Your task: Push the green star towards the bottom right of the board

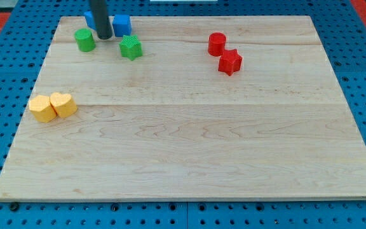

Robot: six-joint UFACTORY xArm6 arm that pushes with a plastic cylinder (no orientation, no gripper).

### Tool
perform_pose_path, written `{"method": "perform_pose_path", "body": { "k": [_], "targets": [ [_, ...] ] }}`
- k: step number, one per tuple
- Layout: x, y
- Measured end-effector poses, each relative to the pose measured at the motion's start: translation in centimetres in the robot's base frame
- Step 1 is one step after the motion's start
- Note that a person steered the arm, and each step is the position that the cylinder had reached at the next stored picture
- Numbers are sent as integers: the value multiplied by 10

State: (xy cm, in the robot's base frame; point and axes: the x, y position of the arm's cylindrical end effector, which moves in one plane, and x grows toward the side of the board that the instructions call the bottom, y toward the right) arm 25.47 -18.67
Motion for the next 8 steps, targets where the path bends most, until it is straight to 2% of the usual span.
{"method": "perform_pose_path", "body": {
  "k": [1, 3, 4, 5, 7, 8],
  "targets": [
    [0, -37],
    [9, -54],
    [13, -16],
    [19, 57],
    [85, 139],
    [99, 187]
  ]
}}
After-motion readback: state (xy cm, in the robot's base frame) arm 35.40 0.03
